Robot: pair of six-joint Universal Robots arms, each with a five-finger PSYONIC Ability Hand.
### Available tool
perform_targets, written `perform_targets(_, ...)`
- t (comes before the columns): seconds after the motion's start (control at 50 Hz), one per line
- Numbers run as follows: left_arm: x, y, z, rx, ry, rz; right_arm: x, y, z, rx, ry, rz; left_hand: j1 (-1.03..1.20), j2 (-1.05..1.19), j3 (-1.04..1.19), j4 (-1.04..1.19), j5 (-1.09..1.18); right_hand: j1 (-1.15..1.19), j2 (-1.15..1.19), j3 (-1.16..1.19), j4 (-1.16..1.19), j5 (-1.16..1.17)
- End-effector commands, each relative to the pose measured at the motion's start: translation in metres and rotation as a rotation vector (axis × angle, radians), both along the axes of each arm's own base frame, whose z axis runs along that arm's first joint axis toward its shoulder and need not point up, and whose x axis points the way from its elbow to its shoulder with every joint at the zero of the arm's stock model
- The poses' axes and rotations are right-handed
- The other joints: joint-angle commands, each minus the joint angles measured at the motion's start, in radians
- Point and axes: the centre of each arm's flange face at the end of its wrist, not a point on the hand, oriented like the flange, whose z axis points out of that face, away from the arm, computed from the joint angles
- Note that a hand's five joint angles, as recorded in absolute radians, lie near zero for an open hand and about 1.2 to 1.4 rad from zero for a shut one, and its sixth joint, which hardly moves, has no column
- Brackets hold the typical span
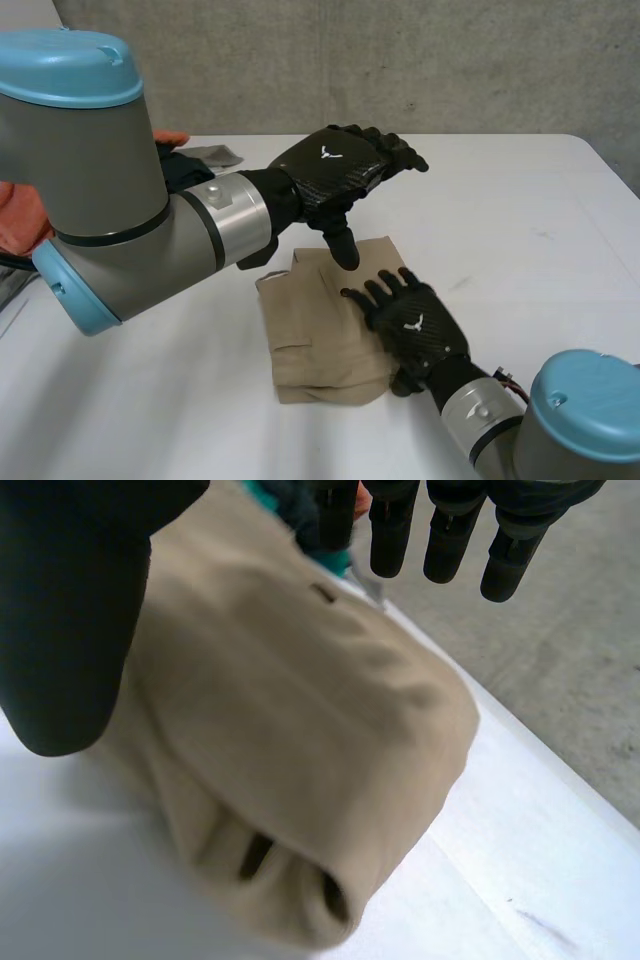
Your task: Fold the laundry.
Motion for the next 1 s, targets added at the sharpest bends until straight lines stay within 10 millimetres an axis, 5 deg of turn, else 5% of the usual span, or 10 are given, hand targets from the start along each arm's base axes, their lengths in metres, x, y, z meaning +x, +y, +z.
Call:
perform_targets(0.02,0.006,-0.009,-0.004,0.013,-0.005,0.019,-0.019,-0.033,0.026,0.285,-0.413,-0.195,-0.034,-0.036,-0.041,-0.028,-0.045,-0.018,-0.029,-0.034,-0.034,-0.041)
perform_targets(0.18,0.007,-0.009,0.0,0.01,0.0,0.022,-0.022,-0.027,0.006,0.522,-0.373,-0.191,-0.034,-0.036,-0.041,-0.028,-0.045,-0.018,-0.029,-0.034,-0.034,-0.041)
perform_targets(0.4,0.008,-0.009,0.0,0.011,0.001,0.018,-0.021,-0.039,-0.011,0.404,-0.271,-0.224,-0.034,-0.036,-0.041,-0.028,-0.045,-0.018,-0.029,-0.034,-0.034,-0.041)
perform_targets(0.48,0.009,-0.01,0.0,0.011,0.003,0.015,-0.02,-0.05,-0.013,0.351,-0.28,-0.255,-0.034,-0.036,-0.041,-0.028,-0.045,0.374,0.363,0.358,0.358,0.35)
perform_targets(0.5,0.01,-0.01,0.001,0.01,0.004,0.015,-0.02,-0.056,-0.014,0.323,-0.281,-0.267,-0.034,-0.036,-0.041,-0.028,-0.045,1.196,1.184,1.179,1.18,1.172)
perform_targets(0.56,0.01,-0.01,0.002,0.01,0.007,0.015,-0.023,-0.068,-0.013,0.261,-0.283,-0.306,-0.034,-0.036,-0.041,-0.028,-0.045,1.204,1.193,1.188,1.188,1.18)
perform_targets(0.7,0.013,-0.012,0.006,0.005,0.014,0.02,-0.03,-0.135,0.015,-0.025,-0.374,-0.434,-0.034,-0.036,-0.041,-0.028,-0.045,1.204,1.193,1.188,1.188,1.18)
perform_targets(0.8,0.014,-0.013,0.006,0.004,0.016,0.022,-0.043,-0.203,0.045,-0.159,-0.445,-0.49,-0.034,-0.036,-0.041,-0.028,-0.045,1.204,1.193,1.188,1.188,1.18)
perform_targets(0.92,0.012,-0.013,0.004,0.007,0.015,0.017,-0.067,-0.271,0.042,-0.174,-0.444,-0.614,-0.034,-0.036,-0.041,-0.028,-0.045,1.204,1.193,1.188,1.188,1.18)
perform_targets(1.0,0.012,-0.013,0.003,0.01,0.013,0.016,-0.099,-0.317,0.039,-0.185,-0.477,-0.757,-0.034,-0.036,-0.041,-0.028,-0.045,1.204,1.193,1.188,1.188,1.18)
